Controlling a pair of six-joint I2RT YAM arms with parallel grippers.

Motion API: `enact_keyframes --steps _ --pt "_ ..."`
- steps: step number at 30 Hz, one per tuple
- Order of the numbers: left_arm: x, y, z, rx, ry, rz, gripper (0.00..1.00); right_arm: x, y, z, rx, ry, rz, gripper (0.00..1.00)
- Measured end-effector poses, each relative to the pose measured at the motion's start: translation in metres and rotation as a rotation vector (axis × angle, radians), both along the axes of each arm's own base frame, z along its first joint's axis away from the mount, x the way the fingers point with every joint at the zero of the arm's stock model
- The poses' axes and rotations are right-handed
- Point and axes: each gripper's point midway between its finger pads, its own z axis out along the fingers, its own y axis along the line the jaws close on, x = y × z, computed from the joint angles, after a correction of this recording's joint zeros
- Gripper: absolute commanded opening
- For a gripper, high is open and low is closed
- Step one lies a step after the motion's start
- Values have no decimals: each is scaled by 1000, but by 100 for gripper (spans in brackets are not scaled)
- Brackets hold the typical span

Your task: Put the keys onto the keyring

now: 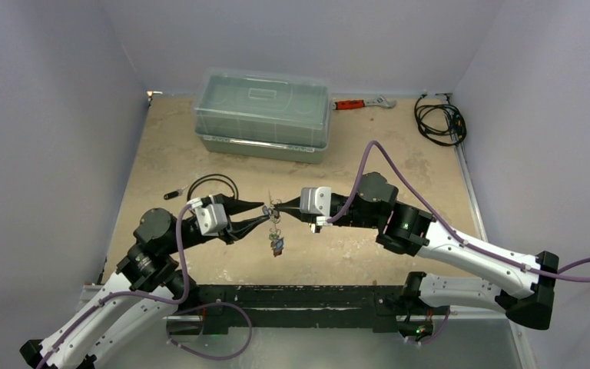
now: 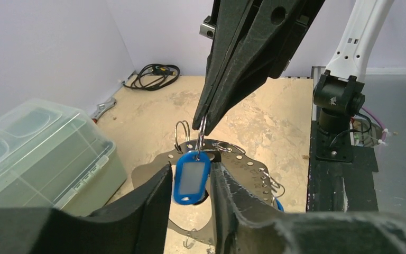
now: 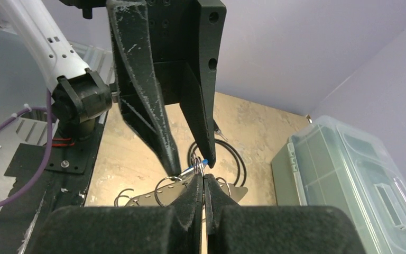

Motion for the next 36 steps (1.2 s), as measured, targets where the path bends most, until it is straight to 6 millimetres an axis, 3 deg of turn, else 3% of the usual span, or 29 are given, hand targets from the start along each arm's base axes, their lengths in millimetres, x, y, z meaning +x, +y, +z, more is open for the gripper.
enact_keyframes --steps 9,15,19,22,36 --pt "-3 1 3 -9 -12 -8 22 -1 2 -5 -16 5 8 0" --pt "-7 0 5 -13 -21 -29 29 0 4 -11 -34 14 7 0" --pt "-9 0 6 -15 -26 -38 18 0 4 -13 -38 16 9 0" --pt "-9 0 6 -15 -27 -40 1 0 5 -14 -42 18 10 0" --pt "-10 -1 7 -16 -29 -45 0 -2 1 -14 -33 17 8 0"
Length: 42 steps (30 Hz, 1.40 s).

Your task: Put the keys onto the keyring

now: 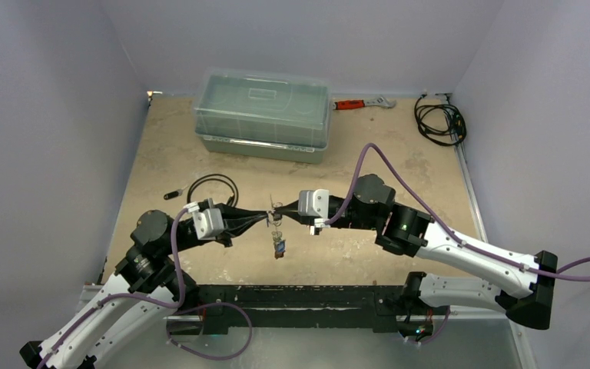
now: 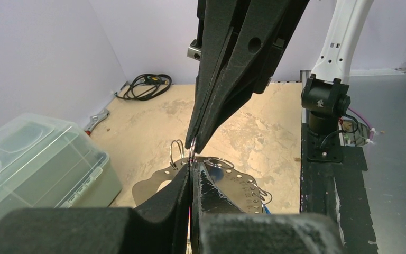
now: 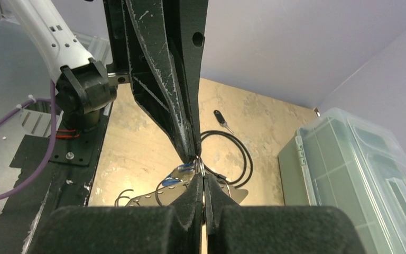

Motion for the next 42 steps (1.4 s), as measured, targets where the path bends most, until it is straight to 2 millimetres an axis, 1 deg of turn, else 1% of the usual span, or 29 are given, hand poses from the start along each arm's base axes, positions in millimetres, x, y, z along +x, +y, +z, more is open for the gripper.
enact_keyframes --steps 8,9,10,11,12,13,14,16,19,21,22,28,31,33,36,39,40,42 --pt "-1 -1 2 -4 -7 -12 0 -2 -3 11 38 -10 -3 0" --pt "-1 -1 2 -3 -7 -13 2 -2 -3 11 39 -10 -2 0" --pt "-1 -2 1 -3 -6 -13 15 -2 -3 11 39 -8 -3 0" --pt "-1 -2 1 -2 -4 -14 26 -2 -3 10 39 -7 -3 0" --pt "-1 -2 1 -2 -4 -13 34 -2 -3 10 39 -5 -3 0" --pt "-1 -2 1 -1 -6 -13 38 -2 -3 10 40 -4 -3 0" --pt "-1 -2 1 -2 -3 -14 40 -2 -3 11 40 -4 -3 0" --pt "-2 -1 1 -4 -5 -14 42 -2 -3 10 40 -3 -3 0" --pt "-2 -1 2 -7 -8 -14 40 -2 -2 9 38 1 2 0" --pt "-3 -1 3 -7 -8 -14 34 -4 -1 9 38 5 12 0" --pt "-3 -1 3 -8 -7 -15 32 -4 0 8 38 7 16 0" --pt "-3 -1 3 -7 -6 -18 28 -7 6 0 17 23 42 0" --pt "-3 -1 2 -7 -6 -18 25 -8 7 -1 16 24 52 0" --pt "-3 -1 2 -6 -4 -18 25 -10 7 -1 17 24 62 0" --pt "-2 -2 0 -1 2 -19 28 -12 7 0 19 25 73 0" --pt "-1 -4 -1 1 8 -20 28 -12 8 0 20 24 74 0" --pt "0 -4 -1 1 9 -20 24 -12 8 0 20 24 75 0" --pt "-1 -5 -1 2 9 -25 11 -12 8 0 21 26 76 0"
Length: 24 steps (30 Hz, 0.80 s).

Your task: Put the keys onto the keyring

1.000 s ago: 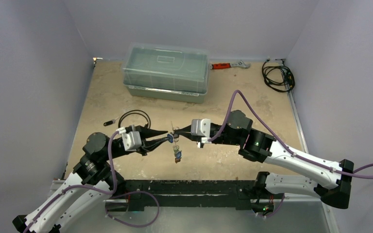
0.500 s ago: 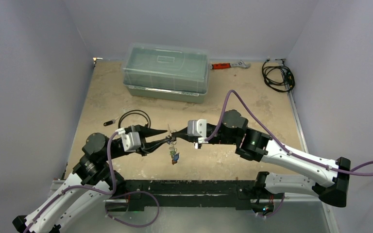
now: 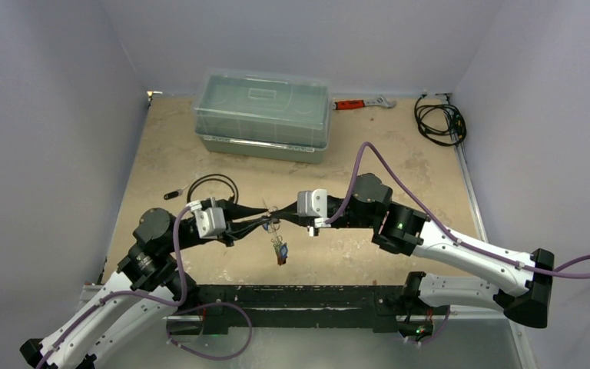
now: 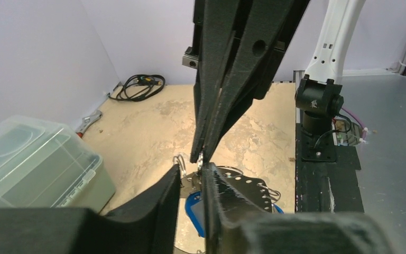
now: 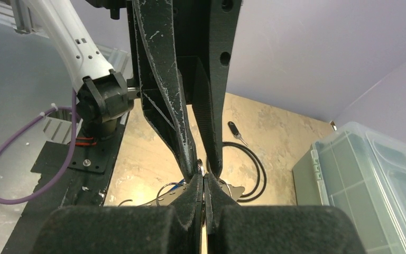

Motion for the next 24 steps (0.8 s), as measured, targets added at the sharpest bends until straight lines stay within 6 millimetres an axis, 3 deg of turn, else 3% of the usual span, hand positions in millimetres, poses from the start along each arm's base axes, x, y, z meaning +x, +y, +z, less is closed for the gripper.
enact_keyframes --steps 2,7,11,16,19,24 --pt "-2 -1 0 0 -3 -13 0 0 0 1 5 0 1 0" --pt "-9 1 2 -6 -31 -37 0 -4 2 5 18 -1 26 0" --pt "-12 4 4 -8 -57 -38 0 -7 2 6 24 3 33 32" --pt "-7 4 -12 45 -25 -19 0 0 -1 4 -1 -2 -11 46" --pt "-4 3 -23 78 6 -14 0 3 -4 0 -36 6 -32 48" --pt "-1 0 -35 114 49 -10 0 9 -2 -1 -93 2 -48 40"
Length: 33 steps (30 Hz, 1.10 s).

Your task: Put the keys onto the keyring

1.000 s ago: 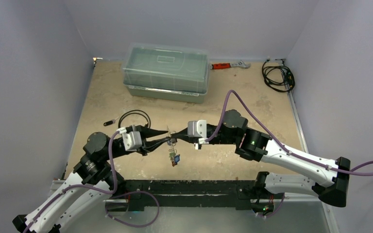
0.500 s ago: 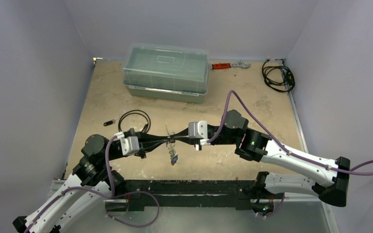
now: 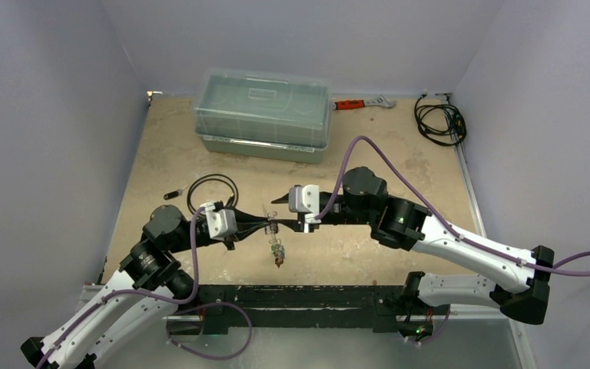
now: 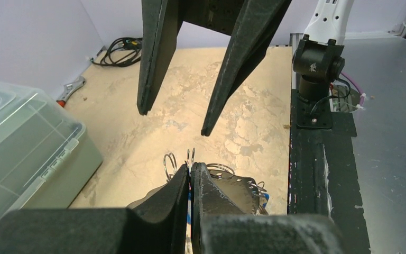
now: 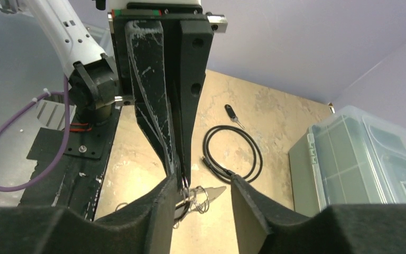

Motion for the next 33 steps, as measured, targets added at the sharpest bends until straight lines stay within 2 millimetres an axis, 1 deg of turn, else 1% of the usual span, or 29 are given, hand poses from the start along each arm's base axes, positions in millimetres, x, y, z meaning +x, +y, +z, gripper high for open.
enact_keyframes --steps 3,8,10,13,18,21,33 --pt "2 -2 -4 11 12 0 0 1 2 -7 -34 5 2 40" --pt "3 -2 -5 15 17 1 0 3 4 -27 -105 30 6 40" --pt "3 -2 -5 15 17 2 0 4 6 -32 -126 38 6 38" --pt "3 -2 -5 15 17 5 0 5 8 -39 -147 45 8 29" --pt "6 -1 -6 18 20 18 0 5 8 -44 -165 46 11 0" --pt "8 0 -8 23 23 32 0 5 8 -46 -173 47 11 0" --pt "7 -1 -9 27 26 26 0 5 7 -47 -180 42 8 0"
